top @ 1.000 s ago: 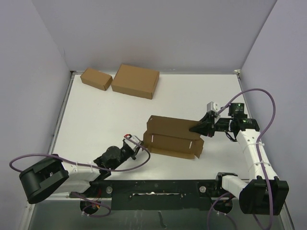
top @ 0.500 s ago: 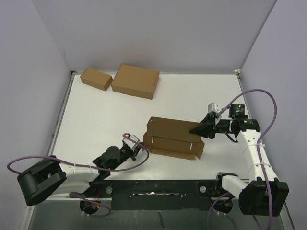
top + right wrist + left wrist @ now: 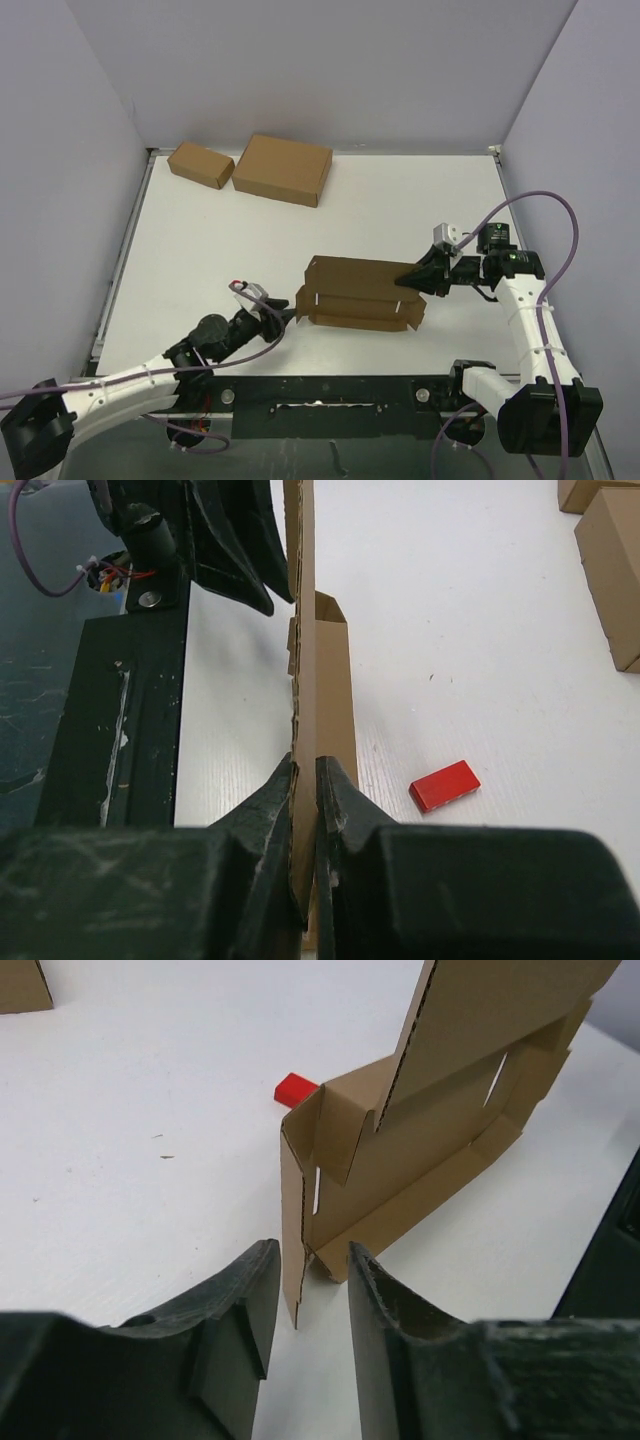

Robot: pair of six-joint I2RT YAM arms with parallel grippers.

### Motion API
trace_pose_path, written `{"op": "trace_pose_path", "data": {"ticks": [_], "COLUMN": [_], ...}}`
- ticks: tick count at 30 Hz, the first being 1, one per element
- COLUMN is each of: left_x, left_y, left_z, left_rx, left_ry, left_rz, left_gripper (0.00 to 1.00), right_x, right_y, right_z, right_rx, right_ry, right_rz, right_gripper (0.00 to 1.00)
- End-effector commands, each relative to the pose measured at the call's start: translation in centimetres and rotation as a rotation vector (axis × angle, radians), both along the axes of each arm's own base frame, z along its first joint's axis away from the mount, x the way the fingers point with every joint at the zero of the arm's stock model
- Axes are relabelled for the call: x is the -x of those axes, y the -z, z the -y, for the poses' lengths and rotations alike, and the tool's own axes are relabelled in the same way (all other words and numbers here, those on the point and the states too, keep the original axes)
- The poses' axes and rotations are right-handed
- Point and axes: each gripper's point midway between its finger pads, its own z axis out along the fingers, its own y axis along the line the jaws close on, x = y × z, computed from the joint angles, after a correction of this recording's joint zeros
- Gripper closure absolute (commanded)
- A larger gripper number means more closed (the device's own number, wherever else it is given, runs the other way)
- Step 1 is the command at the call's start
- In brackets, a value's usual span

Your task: Fold the paper box

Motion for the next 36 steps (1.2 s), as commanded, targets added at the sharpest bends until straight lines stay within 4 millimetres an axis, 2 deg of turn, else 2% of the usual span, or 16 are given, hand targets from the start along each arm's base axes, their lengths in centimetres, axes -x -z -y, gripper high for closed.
{"op": "trace_pose_path", "data": {"ticks": [1, 5, 8, 11, 16, 21, 23, 28, 30, 36], "left_x": [0.9, 0.8, 0.3, -0.3, -1.2, -2.9, -3.6, -5.6, -5.5, -4.0], "left_y": [-1.9, -4.1, -3.7, -2.9, -2.1, -1.4, -1.0, -0.7, -1.5, -0.3], "left_z": [-0.8, -3.1, -5.0, -5.9, -4.7, -3.0, -2.2, -1.6, -0.8, 1.7], "left_rx": [0.082, 0.14, 0.118, 0.077, -0.001, -0.061, -0.059, 0.009, 0.036, 0.036], "left_ry": [-0.015, -0.108, -0.193, -0.24, -0.217, -0.185, -0.15, -0.079, -0.01, 0.169], "left_rz": [-0.051, -0.065, -0.06, -0.042, 0.005, 0.047, 0.04, 0.01, 0.047, 0.018], "left_gripper": [0.66, 0.64, 0.68, 0.72, 0.7, 0.67, 0.67, 0.67, 0.65, 0.64], "right_x": [0.4, 0.4, 0.4, 0.5, 0.4, 0.4, 0.4, 0.4, 0.5, 0.3], "right_y": [-1.1, -1.2, -1.2, -1.2, -1.1, -1.3, -1.3, -1.3, -1.4, -1.5], "right_z": [-0.1, -0.1, -0.1, -0.1, -0.1, -0.1, -0.1, -0.1, -0.1, 0.0], "right_rx": [-0.003, -0.005, -0.008, -0.009, -0.014, -0.018, -0.019, -0.02, -0.023, -0.03], "right_ry": [-0.013, -0.013, -0.014, -0.013, -0.011, -0.009, -0.007, -0.006, -0.007, -0.004], "right_rz": [0.06, 0.063, 0.065, 0.062, 0.052, 0.046, 0.047, 0.042, 0.045, 0.043], "right_gripper": [1.0, 1.0, 1.0, 1.0, 1.0, 1.0, 1.0, 1.0, 1.0, 1.0]}}
